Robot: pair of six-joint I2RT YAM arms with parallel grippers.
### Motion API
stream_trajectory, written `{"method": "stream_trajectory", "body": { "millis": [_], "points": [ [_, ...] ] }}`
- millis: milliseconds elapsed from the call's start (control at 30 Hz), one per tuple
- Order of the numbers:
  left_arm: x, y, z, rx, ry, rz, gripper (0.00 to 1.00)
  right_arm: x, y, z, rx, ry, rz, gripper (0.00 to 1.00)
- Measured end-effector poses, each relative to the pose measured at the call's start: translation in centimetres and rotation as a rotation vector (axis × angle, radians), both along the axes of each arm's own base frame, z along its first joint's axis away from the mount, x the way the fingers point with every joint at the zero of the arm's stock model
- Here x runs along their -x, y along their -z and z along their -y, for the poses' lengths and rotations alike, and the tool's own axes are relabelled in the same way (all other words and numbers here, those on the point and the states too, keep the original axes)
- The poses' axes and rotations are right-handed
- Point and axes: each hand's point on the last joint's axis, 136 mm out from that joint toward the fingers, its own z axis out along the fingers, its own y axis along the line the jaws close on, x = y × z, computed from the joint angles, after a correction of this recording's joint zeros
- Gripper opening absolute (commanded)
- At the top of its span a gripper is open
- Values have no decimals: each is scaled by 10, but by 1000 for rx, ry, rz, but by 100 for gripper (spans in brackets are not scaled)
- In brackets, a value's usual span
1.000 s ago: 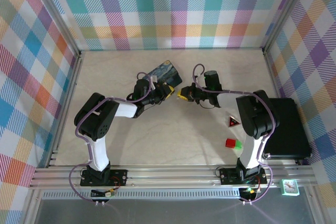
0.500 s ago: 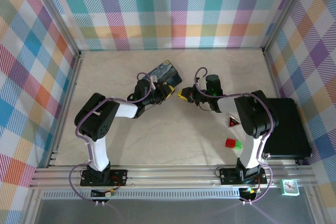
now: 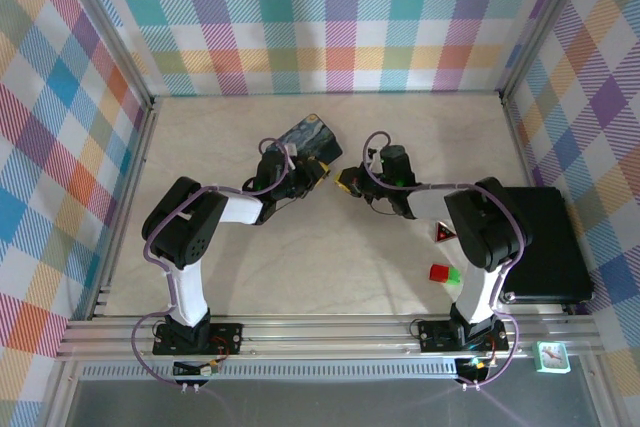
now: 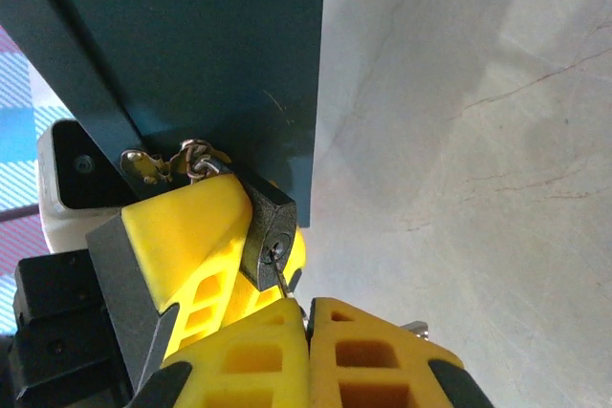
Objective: Unlock the padlock with the key
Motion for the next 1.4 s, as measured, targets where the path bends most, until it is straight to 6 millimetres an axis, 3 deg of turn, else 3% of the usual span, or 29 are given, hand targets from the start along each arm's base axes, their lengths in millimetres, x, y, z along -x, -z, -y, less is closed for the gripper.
{"method": "stream_trajectory", "body": {
  "millis": [667,1000,1200,1400],
  "points": [
    [1,-7,10,55,-60,-22,0,5,-9,8,23,183,19,0],
    [1,-8,10,75,-73,-29,0,1,-11,9,73,93,34,0],
    [11,-1,9,58,-62,-40,0,11,-7,10,159,1,72,0],
    [25,-12,16,80,-24,-42,0,26,-20,19,240,-62,161,0]
  ]
}}
